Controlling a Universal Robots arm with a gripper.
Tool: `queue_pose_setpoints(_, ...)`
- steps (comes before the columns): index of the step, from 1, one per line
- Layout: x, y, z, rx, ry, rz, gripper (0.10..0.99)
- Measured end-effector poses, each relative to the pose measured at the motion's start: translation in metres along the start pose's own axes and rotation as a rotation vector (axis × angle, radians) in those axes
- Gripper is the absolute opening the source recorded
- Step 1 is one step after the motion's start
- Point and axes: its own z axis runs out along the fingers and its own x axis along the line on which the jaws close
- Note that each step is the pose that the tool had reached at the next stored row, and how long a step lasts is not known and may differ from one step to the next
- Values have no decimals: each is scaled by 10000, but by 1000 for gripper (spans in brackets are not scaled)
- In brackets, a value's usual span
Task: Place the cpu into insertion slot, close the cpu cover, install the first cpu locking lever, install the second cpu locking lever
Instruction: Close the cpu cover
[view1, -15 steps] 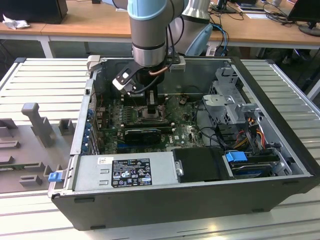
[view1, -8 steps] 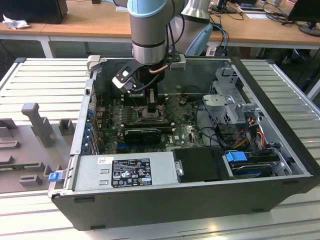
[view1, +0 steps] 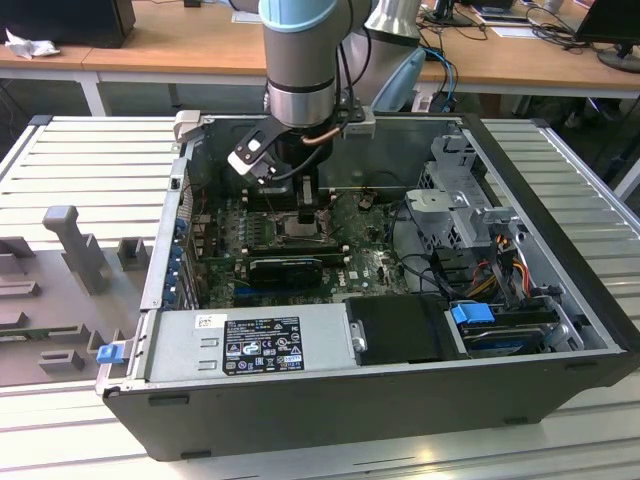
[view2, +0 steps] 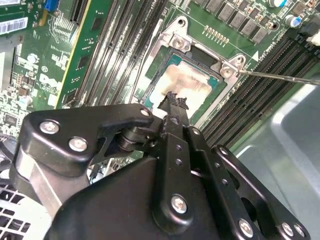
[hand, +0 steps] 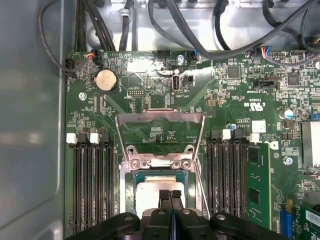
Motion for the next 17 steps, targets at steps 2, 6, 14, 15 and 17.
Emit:
queue_pose_setpoints(2, 0, 2, -17, 0, 0, -1, 106)
queue_pose_setpoints(6, 0, 4, -45, -1, 1, -1, 106)
queue_pose_setpoints(14, 0, 5, -62, 0, 1, 0, 106)
queue_pose_setpoints(15, 0, 5, -63, -1, 1, 0, 106)
queue_pose_setpoints(17, 0, 5, -65, 0, 1, -1, 106)
